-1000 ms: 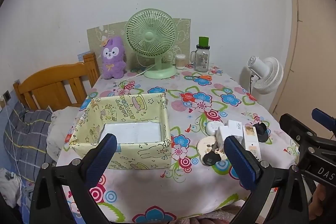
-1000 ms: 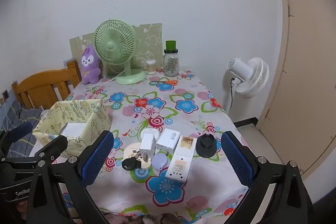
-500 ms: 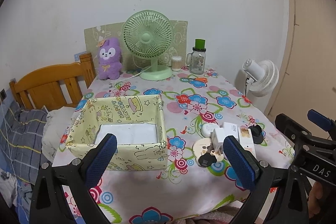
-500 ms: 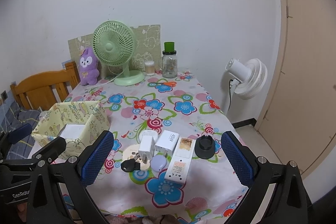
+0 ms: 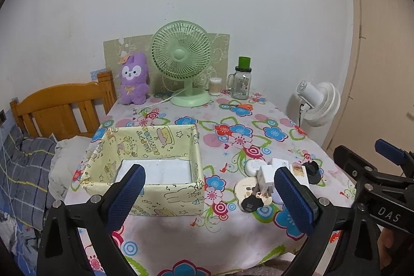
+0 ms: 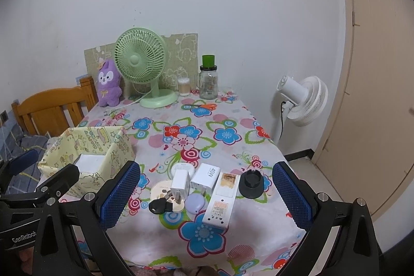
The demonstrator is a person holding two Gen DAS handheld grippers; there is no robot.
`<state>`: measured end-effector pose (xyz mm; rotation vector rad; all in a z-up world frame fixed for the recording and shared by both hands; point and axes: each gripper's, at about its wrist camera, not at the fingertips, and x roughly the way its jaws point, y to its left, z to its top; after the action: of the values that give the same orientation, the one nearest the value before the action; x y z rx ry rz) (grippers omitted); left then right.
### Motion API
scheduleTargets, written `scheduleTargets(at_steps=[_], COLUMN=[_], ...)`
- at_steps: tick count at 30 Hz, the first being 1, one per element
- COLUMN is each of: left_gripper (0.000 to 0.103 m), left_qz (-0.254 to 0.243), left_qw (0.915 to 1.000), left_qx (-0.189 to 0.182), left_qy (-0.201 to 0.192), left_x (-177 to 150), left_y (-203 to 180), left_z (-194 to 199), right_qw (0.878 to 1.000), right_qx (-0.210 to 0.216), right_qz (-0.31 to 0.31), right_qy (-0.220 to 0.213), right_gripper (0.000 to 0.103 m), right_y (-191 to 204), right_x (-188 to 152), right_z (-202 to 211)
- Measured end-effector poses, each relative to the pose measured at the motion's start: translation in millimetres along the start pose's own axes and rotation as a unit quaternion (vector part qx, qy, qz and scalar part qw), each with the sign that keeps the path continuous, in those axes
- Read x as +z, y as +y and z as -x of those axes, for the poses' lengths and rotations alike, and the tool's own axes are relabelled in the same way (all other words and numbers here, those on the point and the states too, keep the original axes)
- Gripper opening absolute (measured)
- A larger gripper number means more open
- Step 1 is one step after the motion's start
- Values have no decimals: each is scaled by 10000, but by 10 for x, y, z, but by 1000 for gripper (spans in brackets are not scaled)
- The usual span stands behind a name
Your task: Organize rigid objects
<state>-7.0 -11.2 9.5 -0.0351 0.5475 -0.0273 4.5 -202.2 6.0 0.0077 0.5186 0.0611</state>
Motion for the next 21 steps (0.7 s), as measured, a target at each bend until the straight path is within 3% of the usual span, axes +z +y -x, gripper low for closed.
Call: scheduleTargets(at_steps=[11,21], left_gripper=[100,100], left_qz=[-41,-188], left_qw=[9998,9997], left_qx=[203,176], left_qy=[73,-25], left_x=[-5,-17], left_y=[6,-24], left_z=[-34,-9], right_qw=[10000,10000], right_qx=[-28,-47], right_qz=[10,-30], right_qy=[-49,-61], right_gripper=[103,103], right_y=[-1,1], right_x=[19,21], right_z=[19,26])
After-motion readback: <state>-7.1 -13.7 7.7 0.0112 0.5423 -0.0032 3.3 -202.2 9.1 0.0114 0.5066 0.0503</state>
